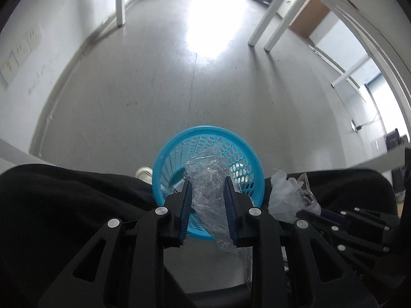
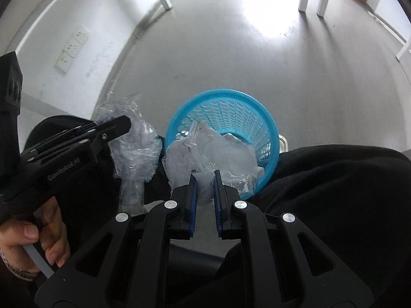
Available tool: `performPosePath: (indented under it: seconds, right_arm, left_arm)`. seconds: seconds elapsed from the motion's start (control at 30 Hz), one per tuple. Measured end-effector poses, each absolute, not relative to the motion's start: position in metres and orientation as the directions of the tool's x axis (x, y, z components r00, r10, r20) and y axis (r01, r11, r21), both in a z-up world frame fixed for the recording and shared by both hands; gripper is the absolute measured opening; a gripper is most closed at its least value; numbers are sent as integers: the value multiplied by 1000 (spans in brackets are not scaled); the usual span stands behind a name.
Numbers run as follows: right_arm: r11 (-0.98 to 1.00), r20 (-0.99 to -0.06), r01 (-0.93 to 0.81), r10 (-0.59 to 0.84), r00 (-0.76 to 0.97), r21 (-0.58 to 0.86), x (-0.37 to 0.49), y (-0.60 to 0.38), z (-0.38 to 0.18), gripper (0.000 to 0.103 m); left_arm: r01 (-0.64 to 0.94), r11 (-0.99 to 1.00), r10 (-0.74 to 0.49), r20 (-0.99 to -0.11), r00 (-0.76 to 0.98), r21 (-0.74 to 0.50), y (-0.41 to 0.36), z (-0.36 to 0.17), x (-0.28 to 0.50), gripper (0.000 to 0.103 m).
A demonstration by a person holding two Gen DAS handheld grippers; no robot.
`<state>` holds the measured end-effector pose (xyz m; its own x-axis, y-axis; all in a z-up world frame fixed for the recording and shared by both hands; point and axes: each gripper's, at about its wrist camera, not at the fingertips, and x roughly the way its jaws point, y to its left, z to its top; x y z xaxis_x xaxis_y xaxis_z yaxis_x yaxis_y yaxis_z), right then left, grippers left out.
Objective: Collect trash
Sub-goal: 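Carry both held plastics down over the blue wastebasket, then open both tools to drop the plastics into the basket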
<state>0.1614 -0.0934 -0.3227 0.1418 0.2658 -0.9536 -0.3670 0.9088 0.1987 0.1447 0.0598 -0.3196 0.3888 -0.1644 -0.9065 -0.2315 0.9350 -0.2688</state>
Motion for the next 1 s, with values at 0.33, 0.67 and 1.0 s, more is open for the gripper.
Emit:
performPosePath:
  seconds: [0.33, 0.67, 1.0]
  right_arm:
    - [927, -985, -342, 172, 25, 153, 206, -75, -383, 11]
    - [960, -985, -221, 161, -67, 172, 240, -82, -436, 12]
    - [974, -982, -124, 184, -49, 189, 251, -97, -446, 42]
  left_arm:
    - [-235, 948, -140, -944, 298, -215, 57, -356, 180, 24]
    - [-233, 958, -114, -968, 226, -167, 57, -386, 201, 24]
    - [-269, 944, -121, -957, 262, -193, 63, -387, 210, 59]
